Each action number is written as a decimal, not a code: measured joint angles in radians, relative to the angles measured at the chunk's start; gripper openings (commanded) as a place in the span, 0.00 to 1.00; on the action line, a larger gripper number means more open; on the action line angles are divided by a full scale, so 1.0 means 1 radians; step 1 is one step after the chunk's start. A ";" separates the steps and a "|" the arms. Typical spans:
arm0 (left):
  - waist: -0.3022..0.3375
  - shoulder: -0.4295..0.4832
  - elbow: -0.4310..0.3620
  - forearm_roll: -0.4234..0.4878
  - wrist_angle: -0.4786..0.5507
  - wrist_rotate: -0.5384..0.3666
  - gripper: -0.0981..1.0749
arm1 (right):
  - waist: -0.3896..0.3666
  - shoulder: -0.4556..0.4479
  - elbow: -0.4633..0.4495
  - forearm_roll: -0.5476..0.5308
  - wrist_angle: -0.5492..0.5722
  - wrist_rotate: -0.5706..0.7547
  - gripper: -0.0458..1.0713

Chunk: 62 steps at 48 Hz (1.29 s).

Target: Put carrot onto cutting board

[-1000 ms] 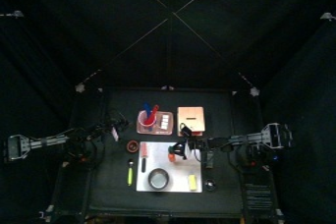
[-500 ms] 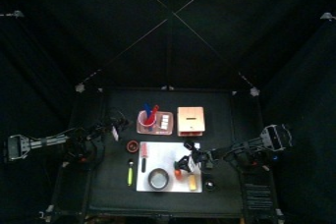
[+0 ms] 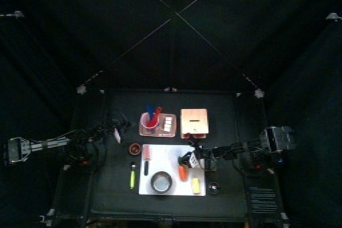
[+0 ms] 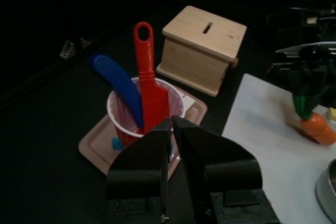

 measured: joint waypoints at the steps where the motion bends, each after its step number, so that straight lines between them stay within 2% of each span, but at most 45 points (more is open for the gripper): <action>1: 0.000 0.000 0.000 0.000 0.000 0.000 0.54 | -0.009 0.000 0.000 -0.005 0.003 0.000 0.56; 12: -0.002 0.000 0.000 0.000 0.002 0.000 0.54 | -0.075 0.000 0.000 -0.029 0.083 0.000 0.57; 28: -0.002 -0.002 0.000 0.000 0.048 0.000 0.54 | -0.083 0.034 -0.018 -0.031 0.178 0.000 0.58; 38: -0.002 -0.002 0.000 0.005 0.048 0.002 0.54 | -0.084 0.061 -0.040 -0.031 0.210 0.000 0.66; 62: -0.002 0.000 0.000 0.006 0.048 0.003 0.54 | -0.087 0.063 -0.051 -0.038 0.232 -0.003 0.85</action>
